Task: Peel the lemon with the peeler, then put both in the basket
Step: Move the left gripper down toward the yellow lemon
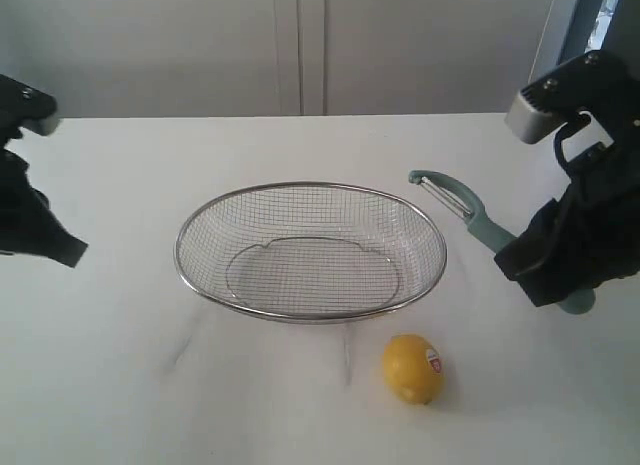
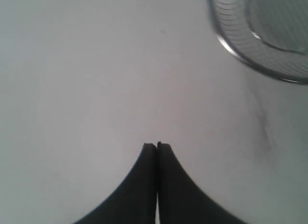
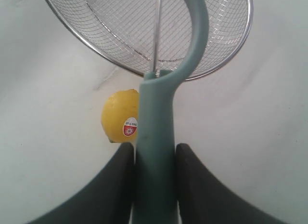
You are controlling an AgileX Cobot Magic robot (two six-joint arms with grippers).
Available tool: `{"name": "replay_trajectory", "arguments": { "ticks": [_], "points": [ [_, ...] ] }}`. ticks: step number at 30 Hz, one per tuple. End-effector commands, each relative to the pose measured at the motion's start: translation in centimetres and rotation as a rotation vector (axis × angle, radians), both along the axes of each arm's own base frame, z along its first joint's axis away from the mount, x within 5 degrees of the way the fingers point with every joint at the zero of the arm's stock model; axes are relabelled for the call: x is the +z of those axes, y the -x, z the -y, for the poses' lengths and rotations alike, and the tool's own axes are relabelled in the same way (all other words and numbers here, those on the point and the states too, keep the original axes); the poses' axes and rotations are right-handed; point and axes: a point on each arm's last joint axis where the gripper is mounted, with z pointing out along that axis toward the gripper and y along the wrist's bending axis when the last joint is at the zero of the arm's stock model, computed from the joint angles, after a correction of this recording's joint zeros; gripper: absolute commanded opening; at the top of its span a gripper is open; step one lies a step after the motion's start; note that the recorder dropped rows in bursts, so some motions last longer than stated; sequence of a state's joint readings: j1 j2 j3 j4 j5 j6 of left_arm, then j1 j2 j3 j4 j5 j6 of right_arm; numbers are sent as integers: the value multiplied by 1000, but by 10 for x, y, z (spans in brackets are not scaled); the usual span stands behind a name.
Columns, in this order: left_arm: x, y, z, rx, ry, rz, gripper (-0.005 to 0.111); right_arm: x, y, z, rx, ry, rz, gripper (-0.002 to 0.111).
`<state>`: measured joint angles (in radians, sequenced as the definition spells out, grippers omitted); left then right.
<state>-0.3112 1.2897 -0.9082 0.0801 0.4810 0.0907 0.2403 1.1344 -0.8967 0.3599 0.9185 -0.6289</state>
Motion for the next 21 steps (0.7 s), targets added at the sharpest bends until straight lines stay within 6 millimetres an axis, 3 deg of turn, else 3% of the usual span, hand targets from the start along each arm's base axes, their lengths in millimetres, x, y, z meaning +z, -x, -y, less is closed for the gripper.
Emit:
{"name": "replay_trajectory", "arguments": {
  "ticks": [1, 12, 21],
  "points": [
    [-5, 8, 33, -189, -6, -116, 0, 4, 0, 0, -14, -16, 16, 0],
    [-3, 31, 98, -478, -56, -212, 0, 4, 0, 0, -14, -16, 16, 0],
    [12, 40, 162, -712, -77, -159, 0, 4, 0, 0, -15, -16, 17, 0]
  ]
}}
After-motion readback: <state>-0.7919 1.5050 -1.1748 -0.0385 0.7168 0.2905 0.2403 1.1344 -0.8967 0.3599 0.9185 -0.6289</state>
